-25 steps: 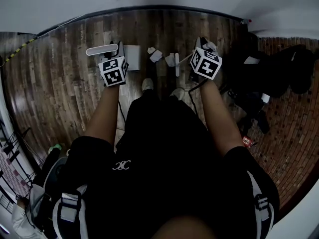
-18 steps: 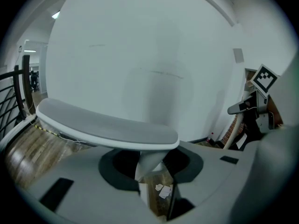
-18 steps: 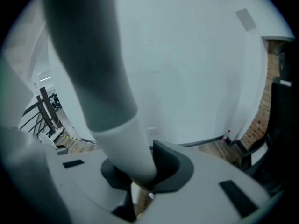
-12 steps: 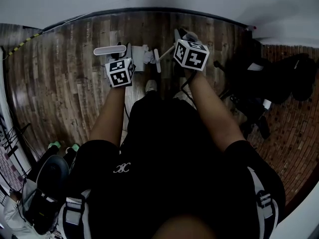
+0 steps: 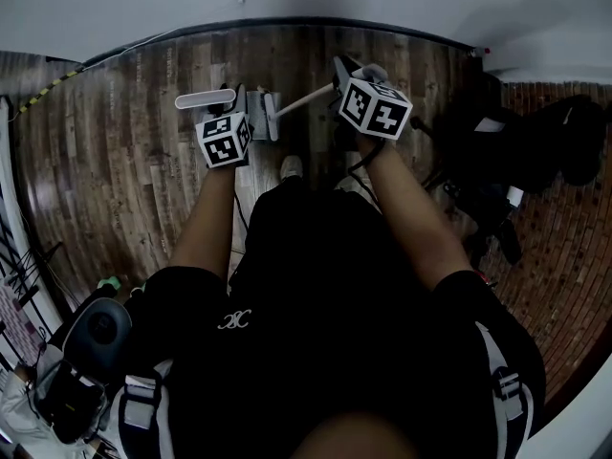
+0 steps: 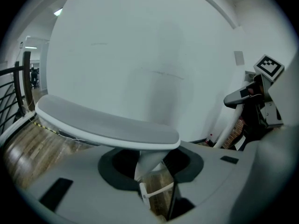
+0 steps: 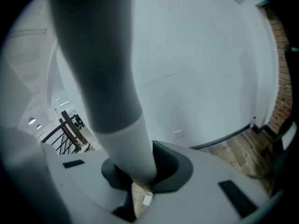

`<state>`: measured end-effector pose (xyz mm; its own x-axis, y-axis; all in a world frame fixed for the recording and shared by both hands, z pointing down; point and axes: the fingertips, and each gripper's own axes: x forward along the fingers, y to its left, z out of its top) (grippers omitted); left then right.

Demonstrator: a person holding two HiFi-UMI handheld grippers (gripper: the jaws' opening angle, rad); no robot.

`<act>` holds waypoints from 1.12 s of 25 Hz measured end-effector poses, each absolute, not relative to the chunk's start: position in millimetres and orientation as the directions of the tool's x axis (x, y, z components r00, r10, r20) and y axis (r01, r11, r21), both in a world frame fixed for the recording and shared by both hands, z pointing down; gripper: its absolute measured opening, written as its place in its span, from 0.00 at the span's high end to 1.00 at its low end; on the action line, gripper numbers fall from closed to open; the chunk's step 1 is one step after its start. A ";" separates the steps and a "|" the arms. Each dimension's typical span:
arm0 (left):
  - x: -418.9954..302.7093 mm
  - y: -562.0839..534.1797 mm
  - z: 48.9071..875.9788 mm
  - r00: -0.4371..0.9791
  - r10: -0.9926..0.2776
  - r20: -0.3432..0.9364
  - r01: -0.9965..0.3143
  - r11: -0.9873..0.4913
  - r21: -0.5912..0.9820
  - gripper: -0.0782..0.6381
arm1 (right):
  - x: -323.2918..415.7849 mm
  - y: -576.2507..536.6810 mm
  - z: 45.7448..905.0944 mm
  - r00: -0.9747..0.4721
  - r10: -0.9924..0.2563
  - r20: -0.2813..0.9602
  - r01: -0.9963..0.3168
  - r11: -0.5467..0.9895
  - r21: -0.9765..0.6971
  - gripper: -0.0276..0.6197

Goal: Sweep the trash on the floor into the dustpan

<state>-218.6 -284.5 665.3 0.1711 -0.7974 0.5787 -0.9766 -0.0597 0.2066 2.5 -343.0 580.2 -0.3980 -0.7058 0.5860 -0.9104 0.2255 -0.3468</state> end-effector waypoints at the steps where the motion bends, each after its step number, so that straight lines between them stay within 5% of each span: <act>1: -218.3 -284.1 665.2 0.170 -0.798 0.578 -0.977 -0.059 0.207 0.71 | 9.5 -342.5 576.2 -0.392 -0.711 0.584 -0.913 0.222 -0.342 0.87; 13: -222.6 -280.0 663.7 0.110 -0.797 0.594 -0.991 -0.043 0.126 0.71 | 73.2 -324.3 556.3 -0.313 -0.758 0.572 -0.944 0.183 -0.275 0.87; 28: -366.8 -259.9 621.9 -0.270 -0.762 0.588 -0.901 0.416 0.124 0.75 | 77.3 -361.5 543.6 -0.278 -0.795 0.538 -0.949 0.142 -0.280 0.87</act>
